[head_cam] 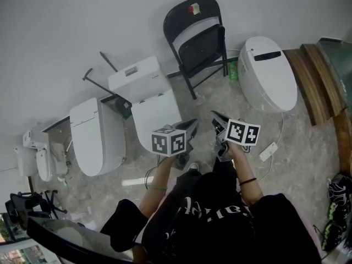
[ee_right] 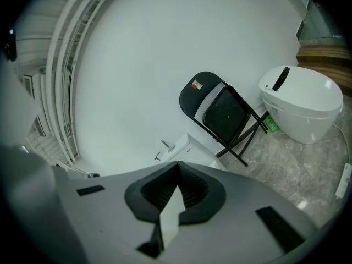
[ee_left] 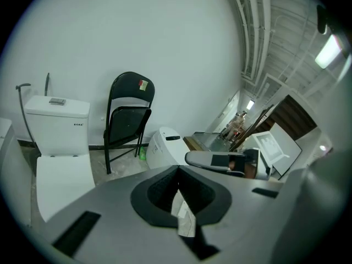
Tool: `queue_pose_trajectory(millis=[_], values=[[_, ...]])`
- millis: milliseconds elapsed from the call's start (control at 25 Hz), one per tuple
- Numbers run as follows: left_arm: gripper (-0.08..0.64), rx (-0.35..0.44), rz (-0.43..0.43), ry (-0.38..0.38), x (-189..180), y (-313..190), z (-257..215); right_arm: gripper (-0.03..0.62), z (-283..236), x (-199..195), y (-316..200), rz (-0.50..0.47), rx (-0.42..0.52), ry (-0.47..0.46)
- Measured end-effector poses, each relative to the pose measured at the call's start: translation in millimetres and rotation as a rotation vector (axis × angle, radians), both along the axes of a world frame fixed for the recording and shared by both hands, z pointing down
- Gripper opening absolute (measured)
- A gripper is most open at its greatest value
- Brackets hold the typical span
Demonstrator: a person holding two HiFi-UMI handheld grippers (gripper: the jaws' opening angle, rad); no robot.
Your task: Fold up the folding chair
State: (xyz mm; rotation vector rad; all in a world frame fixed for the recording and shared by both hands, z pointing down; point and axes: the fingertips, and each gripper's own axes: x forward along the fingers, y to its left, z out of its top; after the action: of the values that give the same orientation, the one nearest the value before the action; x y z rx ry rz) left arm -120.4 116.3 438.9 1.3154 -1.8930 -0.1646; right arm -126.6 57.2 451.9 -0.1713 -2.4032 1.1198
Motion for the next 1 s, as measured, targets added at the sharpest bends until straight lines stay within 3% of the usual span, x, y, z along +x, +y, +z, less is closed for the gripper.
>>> queue_pose_trajectory(millis=[360, 600, 840, 1000], values=[[0.003, 0.020, 0.095, 0.039, 37.7, 76.3, 5.9, 0.014, -5.1, 41.7, 93.4, 0.064, -0.034, -0.005], [0.003, 0.050, 0.152, 0.110, 74.7, 88.5, 20.0, 0.014, -2.6, 78.8, 107.1, 0.110, -0.004, 0.017], [0.003, 0.079, 0.163, 0.083, 103.2, 76.9, 2.4, 0.014, -10.1, 111.6, 96.5, 0.131, 0.021, 0.012], [0.003, 0.090, 0.144, 0.108, 128.6, 72.7, 1.5, 0.014, -13.1, 138.5, 93.0, 0.127, 0.043, 0.012]])
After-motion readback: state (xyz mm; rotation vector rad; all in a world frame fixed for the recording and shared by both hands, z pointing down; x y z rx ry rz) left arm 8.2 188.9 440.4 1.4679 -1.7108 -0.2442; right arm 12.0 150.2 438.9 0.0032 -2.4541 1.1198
